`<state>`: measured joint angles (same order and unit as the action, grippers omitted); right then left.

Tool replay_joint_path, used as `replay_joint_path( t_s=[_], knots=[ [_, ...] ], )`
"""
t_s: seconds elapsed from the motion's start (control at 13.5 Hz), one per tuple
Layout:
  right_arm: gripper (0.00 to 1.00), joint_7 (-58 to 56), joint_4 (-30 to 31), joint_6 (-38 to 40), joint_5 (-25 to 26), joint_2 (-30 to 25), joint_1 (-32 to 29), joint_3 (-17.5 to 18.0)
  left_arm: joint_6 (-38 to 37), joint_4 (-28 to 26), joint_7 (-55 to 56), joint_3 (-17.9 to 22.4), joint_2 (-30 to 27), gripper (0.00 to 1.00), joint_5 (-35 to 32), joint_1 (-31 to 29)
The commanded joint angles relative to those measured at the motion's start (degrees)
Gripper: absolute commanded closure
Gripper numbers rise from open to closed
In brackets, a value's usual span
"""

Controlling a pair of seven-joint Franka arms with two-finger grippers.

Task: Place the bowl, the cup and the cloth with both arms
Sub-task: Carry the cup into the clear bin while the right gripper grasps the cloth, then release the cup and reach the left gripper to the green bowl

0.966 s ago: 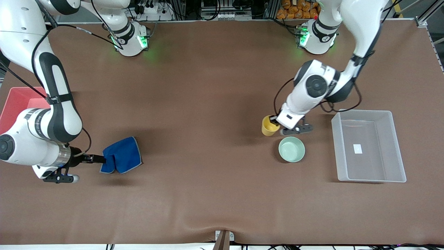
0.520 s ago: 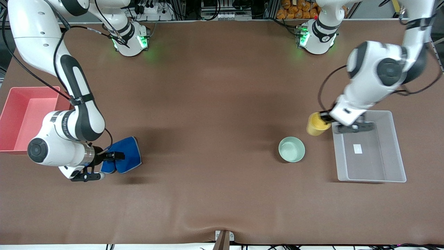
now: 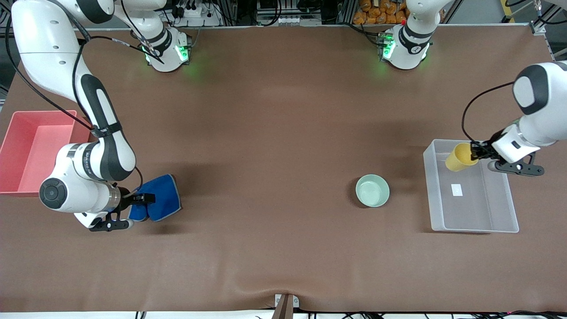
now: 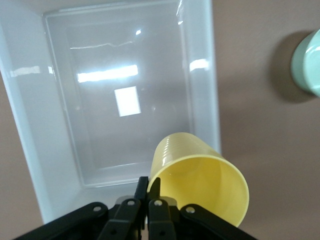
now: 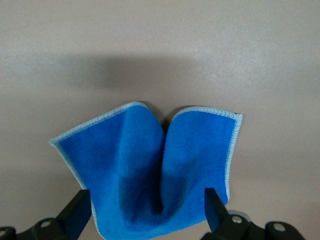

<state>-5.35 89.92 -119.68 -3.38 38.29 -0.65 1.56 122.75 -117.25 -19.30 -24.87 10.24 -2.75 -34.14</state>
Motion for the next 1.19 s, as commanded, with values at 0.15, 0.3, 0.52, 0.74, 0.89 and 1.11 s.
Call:
replay_joint_path(
  t_s=[0.15, 0.3, 0.52, 0.74, 0.89, 1.11],
  knots=[
    [0.85, 0.3, 1.1, -1.5, 0.6, 0.9, -1.0, 0.5, 1.1, 2.4, -3.1, -0.9, 9.0, 1.00, -8.5, -2.6],
    [1.00, 0.4, 1.1, -2.2, 0.0, 1.0, -1.6, 0.5, 1.3, 2.3, -3.1, -0.9, 11.1, 1.00, -8.6, -2.7],
    [1.00, 0.5, 0.9, -2.1, -0.1, 0.8, -2.2, 0.5, 3.1, 1.7, -3.1, -0.8, 13.2, 1.00, -8.7, -2.6],
    [1.00, 0.6, 0.5, -1.5, 0.0, -1.1, -2.1, 0.5, 4.4, 1.7, -3.0, -0.7, 15.6, 0.83, -8.7, -2.7],
    [1.00, 0.5, 0.5, 0.4, 0.0, -4.3, -2.7, 0.5, 4.4, 1.9, -2.3, -0.8, 15.3, 0.05, -8.7, -2.9],
    [1.00, 0.4, 0.5, 7.0, 0.0, -11.2, -3.4, 0.4, 3.8, 2.5, -2.3, -1.1, 12.5, 0.00, -8.6, -3.1]
  ],
)
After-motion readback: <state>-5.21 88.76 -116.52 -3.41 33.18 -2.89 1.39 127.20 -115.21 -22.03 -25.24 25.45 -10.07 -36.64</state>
